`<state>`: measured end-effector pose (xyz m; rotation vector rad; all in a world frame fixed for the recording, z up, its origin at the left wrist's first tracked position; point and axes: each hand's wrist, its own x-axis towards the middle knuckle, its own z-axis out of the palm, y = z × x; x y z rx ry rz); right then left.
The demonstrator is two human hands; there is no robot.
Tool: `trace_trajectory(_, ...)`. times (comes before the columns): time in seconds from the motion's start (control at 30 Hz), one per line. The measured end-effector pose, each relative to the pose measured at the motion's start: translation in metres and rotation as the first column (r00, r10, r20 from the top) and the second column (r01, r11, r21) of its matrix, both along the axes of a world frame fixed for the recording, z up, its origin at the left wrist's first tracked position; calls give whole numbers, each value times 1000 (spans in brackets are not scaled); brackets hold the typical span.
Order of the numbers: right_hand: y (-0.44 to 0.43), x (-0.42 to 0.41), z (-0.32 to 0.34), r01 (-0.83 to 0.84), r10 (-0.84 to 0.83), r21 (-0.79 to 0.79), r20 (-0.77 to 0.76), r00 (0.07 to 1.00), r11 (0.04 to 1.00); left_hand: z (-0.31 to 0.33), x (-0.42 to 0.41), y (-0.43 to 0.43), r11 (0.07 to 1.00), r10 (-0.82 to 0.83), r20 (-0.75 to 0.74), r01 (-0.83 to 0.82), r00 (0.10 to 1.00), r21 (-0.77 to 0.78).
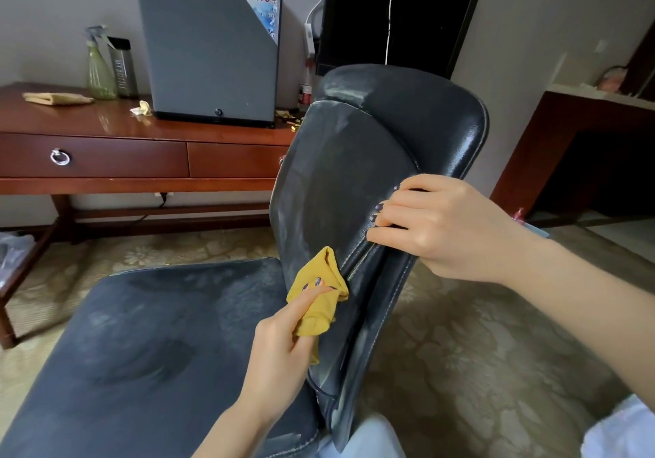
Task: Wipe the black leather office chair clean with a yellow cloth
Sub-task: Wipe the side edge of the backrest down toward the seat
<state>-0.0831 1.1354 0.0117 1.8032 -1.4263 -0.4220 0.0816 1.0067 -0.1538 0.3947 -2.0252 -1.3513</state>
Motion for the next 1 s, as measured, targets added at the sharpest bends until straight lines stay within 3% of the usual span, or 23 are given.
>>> trace_trajectory(0.43, 3, 20, 2, 35, -34, -26, 4, 999, 999, 20, 13, 13, 1000, 30, 68, -30, 997, -4)
trace_trajectory(0.53, 4, 25, 2, 34, -35, -31, -7, 999, 999, 33, 15, 20, 998, 58, 6, -57, 998, -41)
trace_trajectory(0.67, 5, 32, 5, 19, -18, -41, 29, 999, 999, 66, 5, 28, 993, 111, -200, -100, 973, 65)
trace_trajectory(0.73, 4, 35, 7, -5, 9, -56, 59, 998, 998, 75, -5, 31, 992, 95, -223, -72, 970, 107)
trace_trajectory(1.0, -1, 31, 6, 71, -70, -42, 9, 997, 997, 45, -21, 27, 968, 89, -118, -113, 989, -222)
